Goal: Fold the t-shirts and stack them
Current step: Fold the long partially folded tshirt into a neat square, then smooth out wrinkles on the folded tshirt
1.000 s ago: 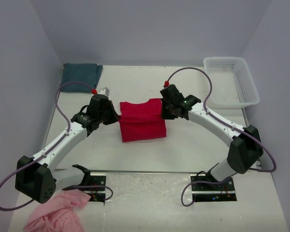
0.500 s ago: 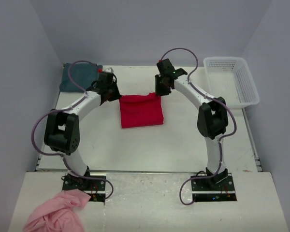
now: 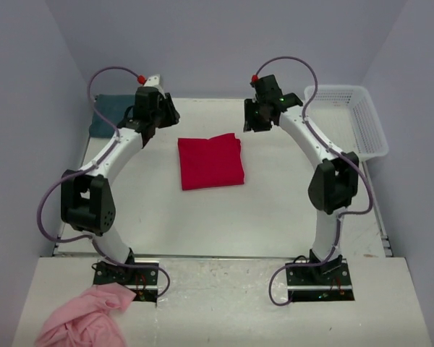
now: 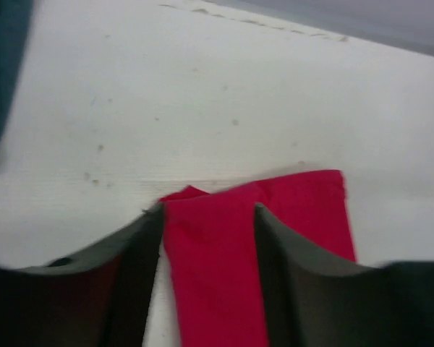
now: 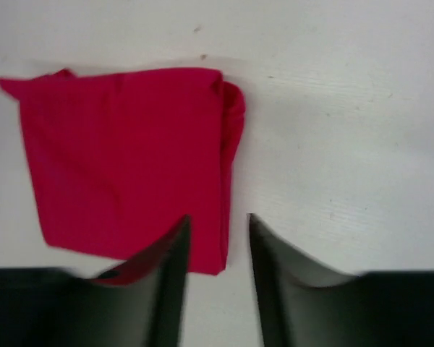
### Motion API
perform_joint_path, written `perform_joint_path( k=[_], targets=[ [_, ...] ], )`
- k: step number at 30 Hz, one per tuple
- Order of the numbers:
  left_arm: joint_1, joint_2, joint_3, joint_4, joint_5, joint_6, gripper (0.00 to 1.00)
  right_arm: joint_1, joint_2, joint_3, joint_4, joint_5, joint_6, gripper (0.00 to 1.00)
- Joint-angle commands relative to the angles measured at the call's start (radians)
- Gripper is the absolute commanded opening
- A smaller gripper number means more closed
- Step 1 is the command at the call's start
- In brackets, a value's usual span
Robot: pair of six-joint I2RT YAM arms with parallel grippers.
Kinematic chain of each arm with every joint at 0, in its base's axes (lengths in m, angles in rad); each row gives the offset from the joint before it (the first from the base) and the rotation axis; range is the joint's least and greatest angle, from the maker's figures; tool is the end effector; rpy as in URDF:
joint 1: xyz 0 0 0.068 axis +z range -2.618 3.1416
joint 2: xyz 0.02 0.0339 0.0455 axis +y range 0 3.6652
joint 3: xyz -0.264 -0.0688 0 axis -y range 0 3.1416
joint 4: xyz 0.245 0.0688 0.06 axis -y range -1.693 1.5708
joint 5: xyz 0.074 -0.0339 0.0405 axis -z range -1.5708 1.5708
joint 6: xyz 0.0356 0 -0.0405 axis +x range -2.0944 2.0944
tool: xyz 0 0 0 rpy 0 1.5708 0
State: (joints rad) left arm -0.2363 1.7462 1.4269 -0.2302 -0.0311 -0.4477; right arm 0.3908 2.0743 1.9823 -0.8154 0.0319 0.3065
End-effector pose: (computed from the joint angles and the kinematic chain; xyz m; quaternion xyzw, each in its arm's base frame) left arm 0.3998 -0.0951 0.2963 -0.0996 0.8667 -0.1511 0.4649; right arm 0.4298 0.1758 0.2956 -0.0346 0.9448 0.0971 0.3112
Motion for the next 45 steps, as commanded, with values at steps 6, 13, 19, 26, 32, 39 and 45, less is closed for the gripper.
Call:
perform_joint_path(
  k=[6, 13, 19, 26, 32, 39, 45],
  targets=[
    [-0.08, 0.05, -0.131, 0.178, 0.385, -0.046, 0.0, 0.029, -0.168, -0.255, 0.179, -0.55, 0.1, 0.0],
    [-0.077, 0.142, -0.099, 0.17, 0.355, -0.042, 0.0, 0.034, -0.04, -0.284, 0.185, -0.672, 0.137, 0.0],
    [-0.072, 0.225, -0.028, 0.149, 0.341, -0.026, 0.0, 0.034, 0.046, -0.293, 0.15, -0.635, 0.155, 0.0],
    [-0.032, 0.343, 0.056, 0.114, 0.313, -0.008, 0.0, 0.036, 0.061, -0.396, 0.128, -0.474, 0.204, 0.0],
    [-0.02, 0.519, 0.227, 0.058, 0.33, 0.012, 0.0, 0.037, 0.032, -0.473, 0.15, -0.415, 0.235, 0.0],
    [-0.006, 0.586, 0.369, 0.037, 0.346, 0.043, 0.0, 0.036, 0.029, -0.523, 0.167, -0.402, 0.229, 0.0],
    [-0.004, 0.409, 0.285, 0.066, 0.335, 0.05, 0.0, 0.046, -0.026, -0.562, 0.194, -0.389, 0.2, 0.0]
  ],
)
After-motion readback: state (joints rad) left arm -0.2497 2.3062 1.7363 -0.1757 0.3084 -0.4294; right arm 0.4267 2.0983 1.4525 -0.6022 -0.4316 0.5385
